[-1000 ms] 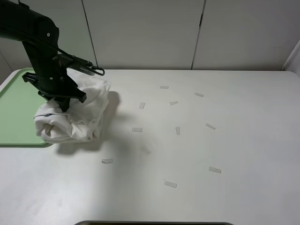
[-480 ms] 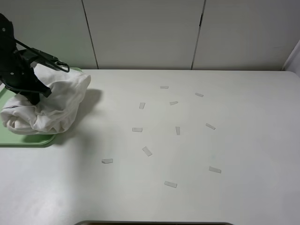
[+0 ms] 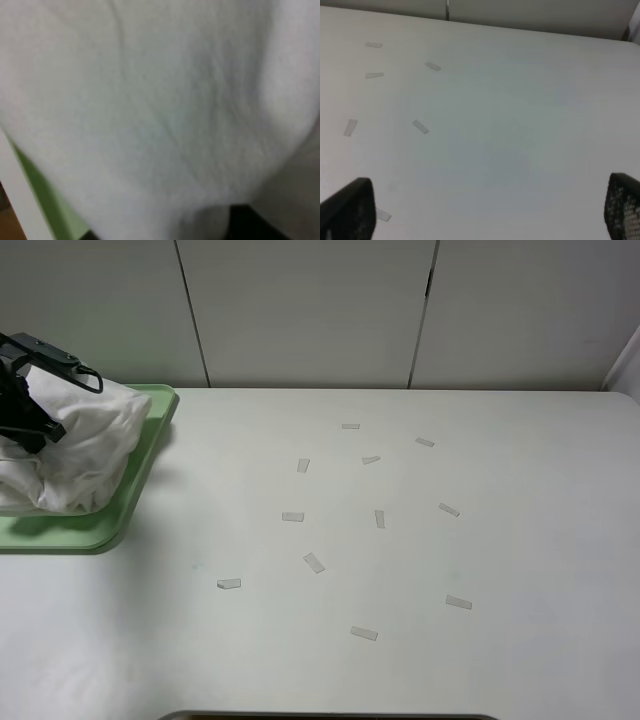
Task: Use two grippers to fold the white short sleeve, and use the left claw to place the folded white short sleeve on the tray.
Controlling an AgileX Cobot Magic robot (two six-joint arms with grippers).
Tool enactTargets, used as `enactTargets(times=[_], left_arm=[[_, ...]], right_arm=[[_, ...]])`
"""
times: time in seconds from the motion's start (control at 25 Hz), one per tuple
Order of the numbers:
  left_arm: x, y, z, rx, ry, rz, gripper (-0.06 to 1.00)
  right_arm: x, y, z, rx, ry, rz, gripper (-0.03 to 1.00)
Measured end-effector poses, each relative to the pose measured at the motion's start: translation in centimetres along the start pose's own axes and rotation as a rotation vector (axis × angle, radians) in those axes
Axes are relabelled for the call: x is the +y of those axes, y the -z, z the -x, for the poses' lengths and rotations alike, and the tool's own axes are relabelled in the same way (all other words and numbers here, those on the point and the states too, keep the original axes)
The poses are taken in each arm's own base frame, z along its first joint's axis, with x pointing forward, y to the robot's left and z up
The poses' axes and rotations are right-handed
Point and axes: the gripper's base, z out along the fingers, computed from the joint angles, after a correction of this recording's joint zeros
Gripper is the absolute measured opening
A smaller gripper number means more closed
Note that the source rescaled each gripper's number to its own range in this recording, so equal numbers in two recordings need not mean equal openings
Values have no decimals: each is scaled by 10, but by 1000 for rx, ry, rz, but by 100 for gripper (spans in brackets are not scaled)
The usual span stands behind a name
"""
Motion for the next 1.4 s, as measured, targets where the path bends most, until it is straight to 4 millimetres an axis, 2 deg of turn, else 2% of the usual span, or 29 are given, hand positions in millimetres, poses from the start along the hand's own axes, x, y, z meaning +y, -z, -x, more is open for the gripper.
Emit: enactTargets(times=[0.36, 0.48, 0.52, 0.56, 0.6, 0.64, 0.68, 0.72, 0.76, 0.8, 0.92, 1.16, 1.36, 1.4], left_arm=[[4, -1, -2, 0, 7, 5, 25], [4, -1, -2, -1, 11, 6, 34], [4, -1, -2, -1, 11, 6, 34], [5, -1, -2, -3, 21, 6, 41], [5, -1, -2, -5, 43, 8, 56], [5, -1, -2, -6, 52, 9, 60], [5, -1, -1, -8, 61, 13, 71], [6, -1, -1, -8, 69, 22, 87], [6, -1, -1, -8, 69, 22, 87], [6, -1, -1, -10, 74, 26, 94], [6, -1, -1, -13, 76, 27, 98], [6, -1, -1, -14, 86, 20, 100], [6, 15, 0, -32, 123, 4, 100], [7, 28, 0, -40, 140, -1, 100]], right_arm=[[0, 0, 0, 0, 0, 0, 100], [0, 0, 0, 0, 0, 0, 100], [0, 0, 0, 0, 0, 0, 100], [0, 0, 0, 0, 0, 0, 100], [0, 0, 0, 0, 0, 0, 100], [0, 0, 0, 0, 0, 0, 100], [0, 0, 0, 0, 0, 0, 100], [0, 0, 0, 0, 0, 0, 100], [0, 0, 0, 0, 0, 0, 100], [0, 0, 0, 0, 0, 0, 100], [0, 0, 0, 0, 0, 0, 100], [0, 0, 0, 0, 0, 0, 100], [0, 0, 0, 0, 0, 0, 100], [0, 0, 0, 0, 0, 0, 100]])
